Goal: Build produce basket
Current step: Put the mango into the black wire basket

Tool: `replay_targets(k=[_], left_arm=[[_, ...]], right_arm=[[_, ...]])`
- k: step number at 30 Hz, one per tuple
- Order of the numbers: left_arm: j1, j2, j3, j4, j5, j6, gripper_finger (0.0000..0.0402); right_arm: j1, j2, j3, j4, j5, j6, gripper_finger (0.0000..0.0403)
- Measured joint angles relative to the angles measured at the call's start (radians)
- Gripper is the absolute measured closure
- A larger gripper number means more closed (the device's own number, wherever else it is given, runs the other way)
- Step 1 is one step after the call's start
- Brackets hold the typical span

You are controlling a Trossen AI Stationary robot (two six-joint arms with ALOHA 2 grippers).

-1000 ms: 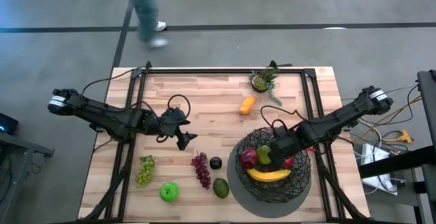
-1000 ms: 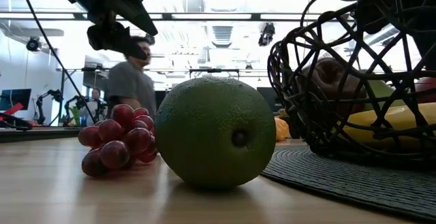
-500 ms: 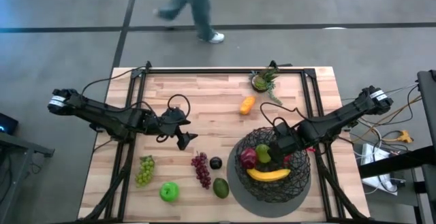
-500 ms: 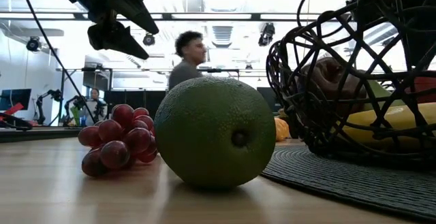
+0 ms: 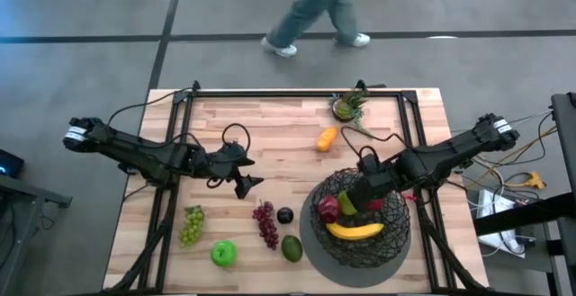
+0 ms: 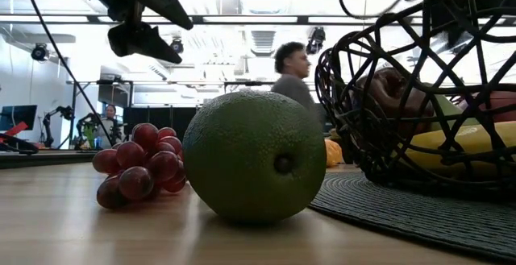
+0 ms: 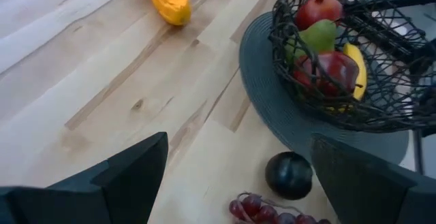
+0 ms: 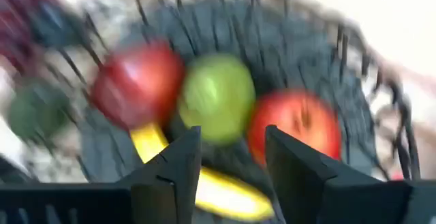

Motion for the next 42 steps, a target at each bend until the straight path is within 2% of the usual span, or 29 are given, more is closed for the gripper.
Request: replay_targets(k=[4, 6, 8, 12, 17, 20, 27, 31, 36, 42], left_arm=[[0.000, 0.000, 0.000, 0.027, 0.018, 0.000, 0.0063], [0.000, 0.000, 0.000, 0.028, 0.024, 0.000, 0.0063], [0.000, 0.000, 0.000, 0.028, 0.024, 0.000, 0.0063], [0.000, 0.000, 0.000, 0.029, 0.025, 0.004, 0.0063], [0.000, 0.000, 0.000, 0.029, 0.027, 0.026, 0.0063], [0.000, 0.000, 0.000, 0.029, 0.028, 0.026, 0.0063], [0.000, 0.000, 0.000, 0.027, 0.032, 0.029, 0.0063], [0.000, 0.000, 0.000, 0.024, 0.033, 0.052, 0.0063], [0.003, -0.007, -0.001, -0.009, 0.034, 0.054, 0.0063], [0.004, -0.017, -0.003, -0.024, 0.034, 0.070, 0.0063]], right_arm=[[-0.033, 0.000, 0.033, 0.090, 0.224, 0.003, 0.0266], [-0.074, 0.000, 0.034, 0.152, 0.292, 0.002, 0.0270], [-0.145, 0.008, 0.028, 0.197, 0.280, -0.018, 0.0269], [-0.312, 0.067, 0.024, 0.224, 0.178, -0.159, 0.0253], [-0.506, 0.192, 0.024, 0.325, 0.002, -0.338, 0.0208], [-0.577, 0.286, 0.042, 0.334, -0.036, -0.381, 0.0179], [-0.663, 0.474, 0.144, 0.331, -0.012, -0.426, 0.0115], [-0.684, 0.559, 0.223, 0.270, 0.008, -0.421, 0.0092], [-0.698, 0.652, 0.304, 0.162, 0.041, -0.429, 0.0090], [-0.694, 0.714, 0.324, 0.150, 0.029, -0.460, 0.0109]])
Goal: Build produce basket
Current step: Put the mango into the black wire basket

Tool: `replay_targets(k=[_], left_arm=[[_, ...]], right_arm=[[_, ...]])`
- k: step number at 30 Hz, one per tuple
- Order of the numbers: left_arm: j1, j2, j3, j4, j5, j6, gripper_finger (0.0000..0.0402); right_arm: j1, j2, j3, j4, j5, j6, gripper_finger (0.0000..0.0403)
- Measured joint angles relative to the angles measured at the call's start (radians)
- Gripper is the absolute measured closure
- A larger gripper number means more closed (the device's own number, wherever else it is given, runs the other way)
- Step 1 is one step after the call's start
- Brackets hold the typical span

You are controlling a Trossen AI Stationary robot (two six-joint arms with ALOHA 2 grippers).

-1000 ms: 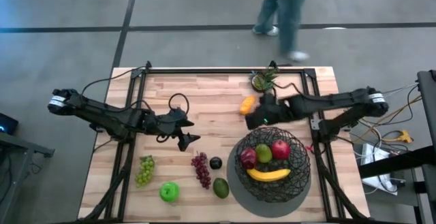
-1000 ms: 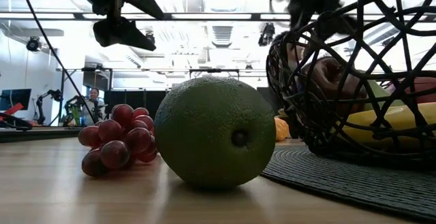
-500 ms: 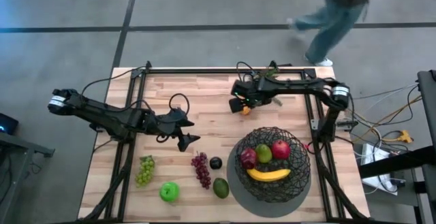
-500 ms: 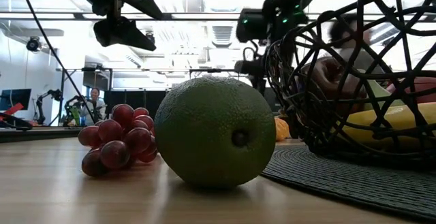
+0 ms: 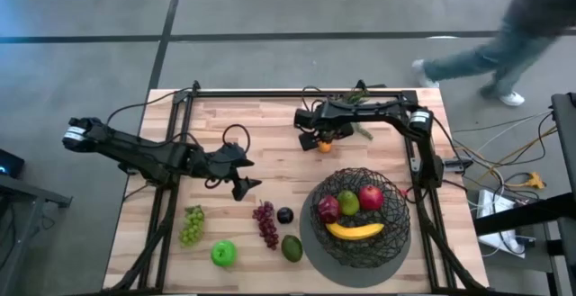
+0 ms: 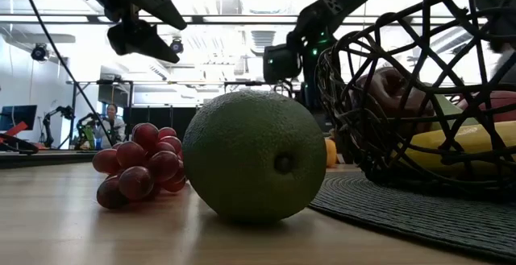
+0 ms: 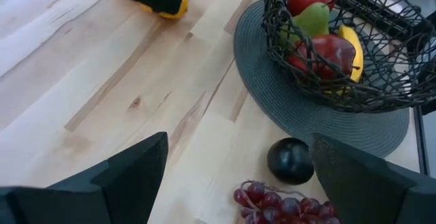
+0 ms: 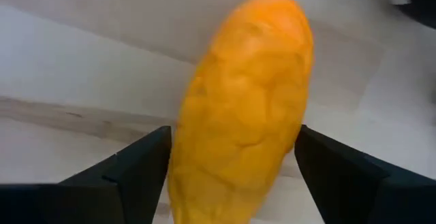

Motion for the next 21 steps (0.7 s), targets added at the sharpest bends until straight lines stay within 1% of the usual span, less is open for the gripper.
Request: replay_targets(k=[3, 5, 11, 14, 18, 21], left_arm=[[0.000, -0.007, 0.000, -0.004, 0.000, 0.001, 0.0063], [0.000, -0.009, 0.000, -0.008, 0.000, 0.001, 0.0063], [0.000, -0.009, 0.000, -0.015, 0.001, 0.001, 0.0063], [0.000, -0.009, 0.000, -0.015, 0.001, 0.000, 0.0063], [0.000, -0.009, 0.000, -0.017, 0.002, -0.024, 0.0063], [0.000, -0.009, 0.000, -0.016, 0.008, -0.027, 0.0063]], right_arm=[[0.009, 0.015, 0.000, 0.000, -0.004, -0.042, 0.0128], [0.020, 0.015, 0.000, 0.003, -0.002, -0.071, 0.0149], [0.064, -0.023, 0.000, 0.011, 0.040, -0.142, 0.0238], [0.107, -0.078, 0.000, 0.009, 0.051, -0.160, 0.0269], [0.200, -0.201, 0.000, -0.008, 0.054, -0.201, 0.0273], [0.296, -0.312, 0.000, -0.039, 0.057, -0.249, 0.0263]])
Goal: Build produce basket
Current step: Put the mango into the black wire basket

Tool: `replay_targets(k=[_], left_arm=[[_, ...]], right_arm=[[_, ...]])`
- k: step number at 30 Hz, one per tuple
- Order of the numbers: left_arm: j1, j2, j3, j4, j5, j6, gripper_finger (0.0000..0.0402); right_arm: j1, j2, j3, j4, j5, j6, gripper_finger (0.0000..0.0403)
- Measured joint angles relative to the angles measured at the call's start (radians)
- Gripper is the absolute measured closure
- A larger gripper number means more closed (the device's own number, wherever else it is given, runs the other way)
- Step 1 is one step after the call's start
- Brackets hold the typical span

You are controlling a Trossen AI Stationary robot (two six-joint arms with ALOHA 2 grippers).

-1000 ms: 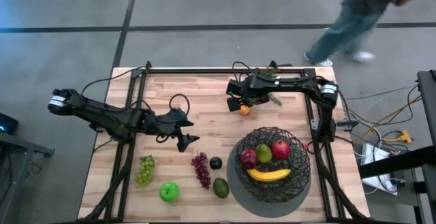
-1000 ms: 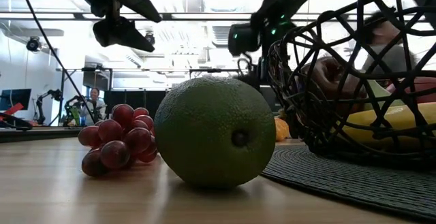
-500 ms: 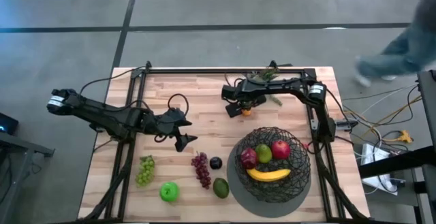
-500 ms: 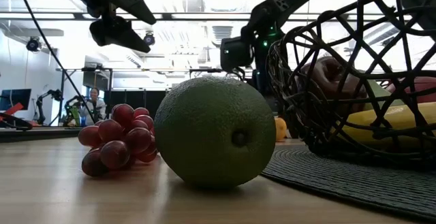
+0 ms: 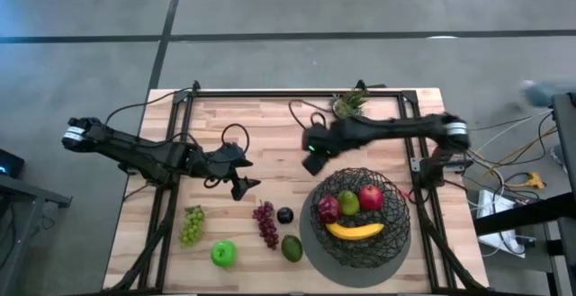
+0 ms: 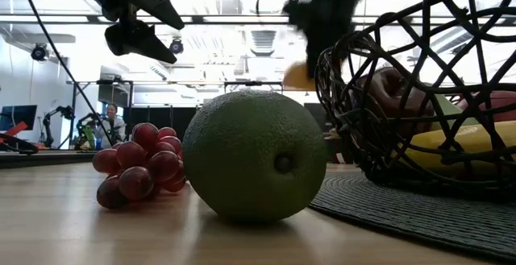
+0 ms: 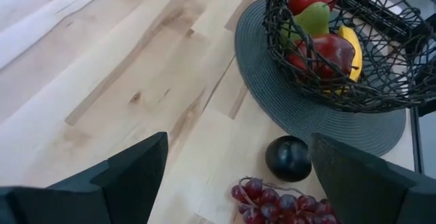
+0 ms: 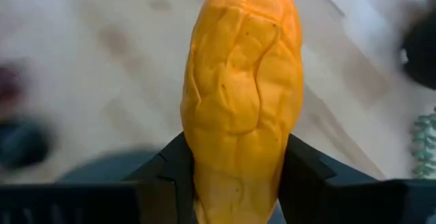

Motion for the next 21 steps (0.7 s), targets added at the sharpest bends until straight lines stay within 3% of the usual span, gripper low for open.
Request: replay_targets(k=[6, 10, 15, 21], left_arm=[[-0.001, 0.002, 0.000, 0.000, 0.001, 0.000, 0.0063], [-0.001, 0.003, 0.000, 0.000, 0.001, 0.000, 0.0063], [-0.001, 0.003, 0.000, 0.031, 0.000, 0.001, 0.0063], [0.000, 0.003, 0.001, 0.068, 0.000, 0.001, 0.0063]], right_arm=[[0.236, -0.196, -0.014, -0.070, -0.003, -0.051, 0.0264], [0.397, -0.273, -0.057, -0.147, -0.006, 0.052, 0.0264], [0.570, -0.303, -0.170, -0.184, -0.095, 0.196, 0.0264], [0.691, -0.266, -0.302, -0.164, -0.166, 0.218, 0.0263]])
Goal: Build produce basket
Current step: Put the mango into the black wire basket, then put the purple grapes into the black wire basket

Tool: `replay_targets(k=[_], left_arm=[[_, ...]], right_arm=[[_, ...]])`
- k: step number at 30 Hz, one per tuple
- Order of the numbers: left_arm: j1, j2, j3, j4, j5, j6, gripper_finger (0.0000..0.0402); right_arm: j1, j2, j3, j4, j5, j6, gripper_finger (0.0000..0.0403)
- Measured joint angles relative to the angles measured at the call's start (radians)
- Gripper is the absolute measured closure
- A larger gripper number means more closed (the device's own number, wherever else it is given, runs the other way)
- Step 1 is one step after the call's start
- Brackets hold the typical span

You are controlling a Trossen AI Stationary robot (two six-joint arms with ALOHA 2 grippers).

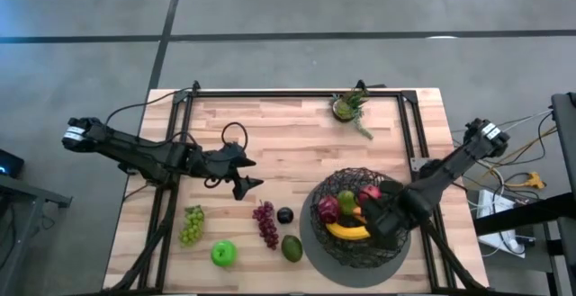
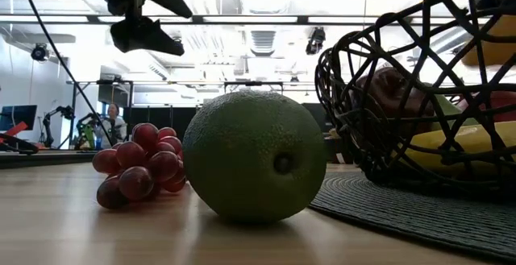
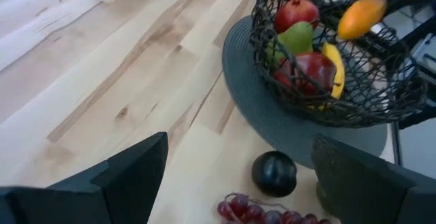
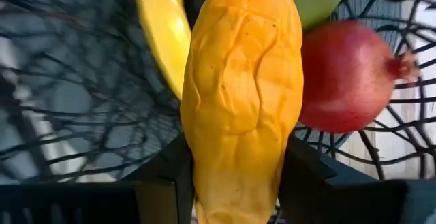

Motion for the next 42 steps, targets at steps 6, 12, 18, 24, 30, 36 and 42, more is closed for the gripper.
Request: replay_targets(k=[6, 12, 18, 24, 30, 36, 42], left_arm=[[0.001, 0.000, 0.000, 0.010, 0.000, 0.000, 0.0063], [0.001, 0.000, 0.000, 0.012, 0.000, 0.000, 0.0063], [0.000, 0.000, 0.000, 0.014, 0.000, 0.000, 0.0063], [0.000, 0.000, 0.000, 0.015, 0.000, 0.000, 0.0063], [0.000, 0.000, 0.000, 0.015, 0.000, 0.000, 0.0063], [0.000, 0.000, 0.000, 0.014, 0.001, 0.000, 0.0063], [0.000, 0.000, 0.000, 0.013, 0.001, 0.001, 0.0063]], right_arm=[[0.000, 0.051, -0.071, 0.057, 0.000, -0.065, 0.0262], [-0.007, 0.086, -0.102, 0.091, -0.006, -0.147, 0.0253], [-0.007, 0.116, -0.111, 0.108, -0.008, -0.282, 0.0237], [-0.007, 0.126, -0.096, 0.093, 0.011, -0.349, 0.0186], [-0.007, 0.125, -0.027, 0.035, 0.010, -0.349, 0.0146], [-0.007, 0.124, 0.041, 0.023, 0.010, -0.313, 0.0156], [-0.036, 0.124, 0.139, 0.027, 0.021, -0.119, 0.0210]])
